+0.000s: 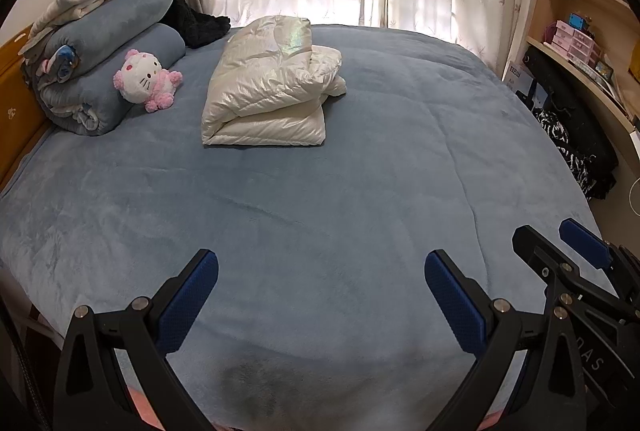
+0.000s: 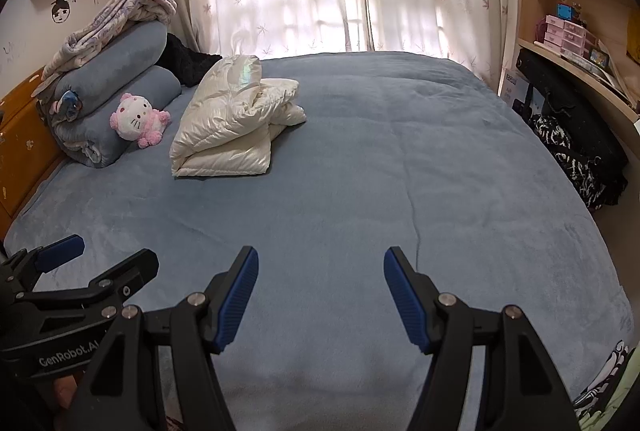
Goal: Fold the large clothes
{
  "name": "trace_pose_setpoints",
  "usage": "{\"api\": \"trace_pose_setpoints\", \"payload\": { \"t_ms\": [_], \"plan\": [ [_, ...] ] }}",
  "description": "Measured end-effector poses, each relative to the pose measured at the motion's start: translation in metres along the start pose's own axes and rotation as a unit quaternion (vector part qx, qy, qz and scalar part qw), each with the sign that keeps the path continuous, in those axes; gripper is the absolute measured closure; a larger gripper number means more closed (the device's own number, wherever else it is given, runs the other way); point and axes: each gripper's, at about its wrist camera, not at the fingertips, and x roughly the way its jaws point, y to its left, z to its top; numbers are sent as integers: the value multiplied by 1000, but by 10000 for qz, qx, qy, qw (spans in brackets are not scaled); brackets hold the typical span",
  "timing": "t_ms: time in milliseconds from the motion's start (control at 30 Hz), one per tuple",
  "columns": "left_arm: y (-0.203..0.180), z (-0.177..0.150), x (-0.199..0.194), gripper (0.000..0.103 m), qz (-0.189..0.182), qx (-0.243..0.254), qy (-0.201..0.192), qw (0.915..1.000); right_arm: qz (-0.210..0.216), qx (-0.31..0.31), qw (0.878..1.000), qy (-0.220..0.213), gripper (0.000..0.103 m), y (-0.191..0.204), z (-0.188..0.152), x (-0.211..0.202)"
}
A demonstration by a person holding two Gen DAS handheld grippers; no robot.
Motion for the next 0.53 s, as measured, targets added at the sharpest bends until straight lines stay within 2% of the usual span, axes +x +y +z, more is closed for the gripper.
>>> {"api": "trace_pose_setpoints", "payload": {
  "t_ms": [533],
  "plan": [
    [1, -1, 1, 1, 43, 37, 13, 10000, 9, 13, 10000, 18, 37, 1, 1, -1]
  ]
}}
